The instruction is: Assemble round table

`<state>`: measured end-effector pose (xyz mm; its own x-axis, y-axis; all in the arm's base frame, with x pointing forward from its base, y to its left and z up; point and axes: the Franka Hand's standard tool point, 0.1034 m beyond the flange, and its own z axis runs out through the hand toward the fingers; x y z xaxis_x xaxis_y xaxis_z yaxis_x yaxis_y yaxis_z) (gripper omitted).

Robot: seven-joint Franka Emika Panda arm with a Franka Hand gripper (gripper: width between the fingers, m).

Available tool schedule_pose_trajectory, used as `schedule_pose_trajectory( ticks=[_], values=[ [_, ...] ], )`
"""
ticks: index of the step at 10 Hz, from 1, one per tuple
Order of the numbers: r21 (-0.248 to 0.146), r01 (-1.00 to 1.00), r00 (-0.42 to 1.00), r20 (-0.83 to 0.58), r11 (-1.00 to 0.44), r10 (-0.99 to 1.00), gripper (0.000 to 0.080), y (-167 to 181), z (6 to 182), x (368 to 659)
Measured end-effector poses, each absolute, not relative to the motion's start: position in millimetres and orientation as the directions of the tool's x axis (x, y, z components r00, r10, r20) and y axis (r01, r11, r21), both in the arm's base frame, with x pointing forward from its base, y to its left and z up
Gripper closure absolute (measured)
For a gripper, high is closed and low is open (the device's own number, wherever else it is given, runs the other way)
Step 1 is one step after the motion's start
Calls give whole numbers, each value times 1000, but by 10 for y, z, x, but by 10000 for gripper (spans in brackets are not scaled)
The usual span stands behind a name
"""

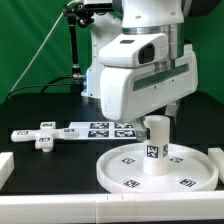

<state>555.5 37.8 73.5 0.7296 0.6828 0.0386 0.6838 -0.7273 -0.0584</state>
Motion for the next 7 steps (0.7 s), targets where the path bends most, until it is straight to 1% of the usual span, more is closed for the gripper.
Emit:
schedule_pose_trajectory(
  ticks=[1, 4, 6, 7],
  values=[
    [-58, 684, 730, 39, -727, 683, 393, 376, 737, 5558],
    [-59, 661, 751, 37, -748, 660, 392, 376, 737, 5558],
    [-79, 493, 870, 35, -867, 492, 392, 395, 745, 5565],
    [-84, 376, 927, 27, -923, 375, 392, 387, 749, 5568]
  ],
)
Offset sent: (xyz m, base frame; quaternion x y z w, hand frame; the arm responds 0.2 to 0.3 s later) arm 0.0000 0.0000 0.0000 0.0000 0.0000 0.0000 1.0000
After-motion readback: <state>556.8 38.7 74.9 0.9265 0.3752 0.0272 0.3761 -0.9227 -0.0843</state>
